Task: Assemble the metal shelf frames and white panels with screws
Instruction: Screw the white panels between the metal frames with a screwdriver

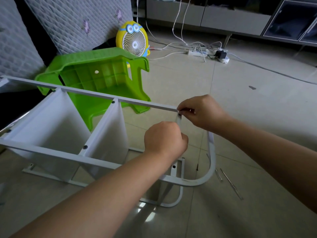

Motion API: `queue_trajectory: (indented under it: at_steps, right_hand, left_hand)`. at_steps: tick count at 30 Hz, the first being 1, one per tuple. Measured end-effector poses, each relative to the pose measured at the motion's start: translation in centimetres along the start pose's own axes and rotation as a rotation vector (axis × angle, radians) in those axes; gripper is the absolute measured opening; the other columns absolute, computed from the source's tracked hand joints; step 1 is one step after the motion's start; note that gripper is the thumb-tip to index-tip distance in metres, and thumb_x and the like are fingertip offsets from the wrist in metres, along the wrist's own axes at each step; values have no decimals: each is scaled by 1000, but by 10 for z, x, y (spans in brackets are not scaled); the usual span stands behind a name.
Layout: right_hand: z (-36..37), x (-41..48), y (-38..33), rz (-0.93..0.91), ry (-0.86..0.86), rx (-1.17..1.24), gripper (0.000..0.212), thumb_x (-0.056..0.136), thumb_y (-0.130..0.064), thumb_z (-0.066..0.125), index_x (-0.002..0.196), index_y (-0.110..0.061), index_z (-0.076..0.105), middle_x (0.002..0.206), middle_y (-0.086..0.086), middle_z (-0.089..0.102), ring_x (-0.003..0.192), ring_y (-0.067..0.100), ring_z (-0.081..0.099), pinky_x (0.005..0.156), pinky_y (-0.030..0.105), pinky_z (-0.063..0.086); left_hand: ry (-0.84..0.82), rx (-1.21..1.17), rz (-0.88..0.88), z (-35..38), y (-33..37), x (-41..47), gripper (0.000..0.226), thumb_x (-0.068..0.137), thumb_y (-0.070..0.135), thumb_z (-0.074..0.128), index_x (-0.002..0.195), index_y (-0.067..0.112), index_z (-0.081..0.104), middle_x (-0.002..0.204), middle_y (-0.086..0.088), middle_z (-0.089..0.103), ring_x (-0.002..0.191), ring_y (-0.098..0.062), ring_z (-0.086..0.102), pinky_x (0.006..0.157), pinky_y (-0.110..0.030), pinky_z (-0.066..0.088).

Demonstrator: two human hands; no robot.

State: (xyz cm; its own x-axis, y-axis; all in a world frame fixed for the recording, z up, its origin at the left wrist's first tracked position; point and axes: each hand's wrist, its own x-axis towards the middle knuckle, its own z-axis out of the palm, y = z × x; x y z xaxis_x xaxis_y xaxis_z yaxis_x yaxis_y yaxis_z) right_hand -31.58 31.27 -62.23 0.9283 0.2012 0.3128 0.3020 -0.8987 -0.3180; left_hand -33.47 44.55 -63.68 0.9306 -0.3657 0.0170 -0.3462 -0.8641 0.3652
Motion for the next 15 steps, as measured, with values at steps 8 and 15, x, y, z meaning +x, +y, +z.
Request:
queue_trajectory:
  at_steps: [8, 15]
  right_hand:
    - [-3, 5, 2, -139, -73, -95, 17, 72, -1, 56, 79, 1, 72, 70, 12, 71, 61, 29, 66, 64, 26, 45]
    - [-6, 10, 3, -131, -108, -82, 16, 82, 3, 60, 93, 2, 72, 88, 15, 72, 82, 32, 66, 75, 34, 47]
  left_hand:
    - [-1, 3, 0, 0, 0, -1, 39, 87, 25, 47, 54, 14, 29, 56, 1, 32, 49, -14, 27, 44, -25, 15]
    - [-26, -1, -8, -3, -1, -2, 38, 87, 24, 47, 55, 14, 30, 57, 1, 34, 49, -13, 28, 44, -25, 16]
